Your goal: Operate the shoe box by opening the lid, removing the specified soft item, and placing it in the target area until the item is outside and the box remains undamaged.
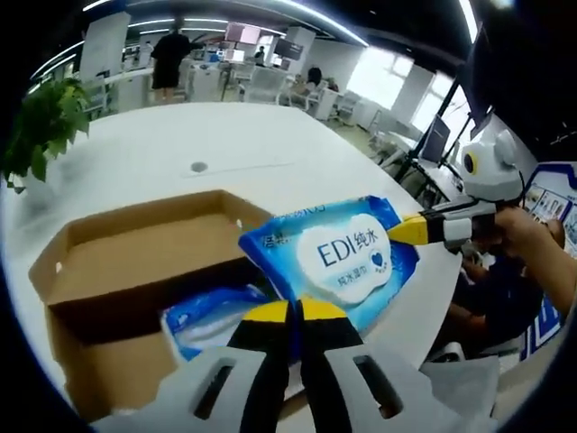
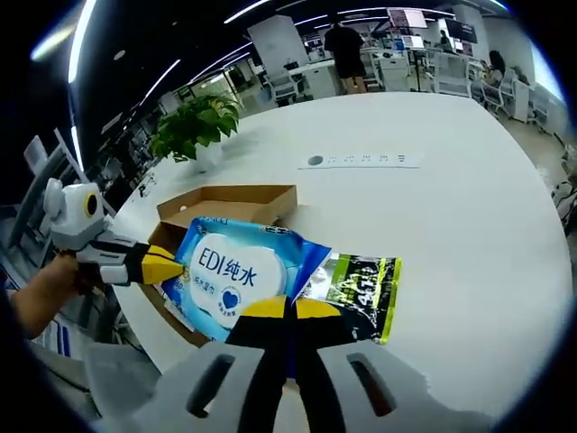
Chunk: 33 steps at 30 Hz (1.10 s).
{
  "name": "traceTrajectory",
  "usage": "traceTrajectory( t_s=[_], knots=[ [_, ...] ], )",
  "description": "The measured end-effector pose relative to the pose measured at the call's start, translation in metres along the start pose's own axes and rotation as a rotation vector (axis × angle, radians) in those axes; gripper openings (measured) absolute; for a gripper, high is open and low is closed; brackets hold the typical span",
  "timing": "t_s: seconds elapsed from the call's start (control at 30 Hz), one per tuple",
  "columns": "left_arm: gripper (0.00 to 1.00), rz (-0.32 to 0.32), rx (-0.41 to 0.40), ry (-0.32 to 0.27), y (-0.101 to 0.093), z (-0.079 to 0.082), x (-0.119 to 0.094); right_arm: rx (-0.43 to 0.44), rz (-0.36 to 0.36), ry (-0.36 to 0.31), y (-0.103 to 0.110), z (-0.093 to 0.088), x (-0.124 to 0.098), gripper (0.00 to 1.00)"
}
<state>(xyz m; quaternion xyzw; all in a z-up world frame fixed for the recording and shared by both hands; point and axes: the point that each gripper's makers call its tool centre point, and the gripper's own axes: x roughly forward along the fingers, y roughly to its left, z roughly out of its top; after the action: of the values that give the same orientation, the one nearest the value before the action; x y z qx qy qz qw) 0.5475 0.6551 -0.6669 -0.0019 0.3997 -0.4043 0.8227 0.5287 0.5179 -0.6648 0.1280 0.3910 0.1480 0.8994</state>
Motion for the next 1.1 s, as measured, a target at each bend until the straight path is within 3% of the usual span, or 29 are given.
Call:
traceTrajectory(
  t_s=[0.5, 1.1],
  knots=[
    [0.00, -0.030, 0.035, 0.029, -0.029, -0.002, 0.030, 0.028, -0.045, 0.027, -0.038, -0.012, -0.011, 0.00],
    [0.00, -0.023, 0.091, 0.090, -0.023, 0.001, 0.066, 0.039, -0.075, 0.062, -0.068, -0.012, 0.011, 0.00]
  ],
)
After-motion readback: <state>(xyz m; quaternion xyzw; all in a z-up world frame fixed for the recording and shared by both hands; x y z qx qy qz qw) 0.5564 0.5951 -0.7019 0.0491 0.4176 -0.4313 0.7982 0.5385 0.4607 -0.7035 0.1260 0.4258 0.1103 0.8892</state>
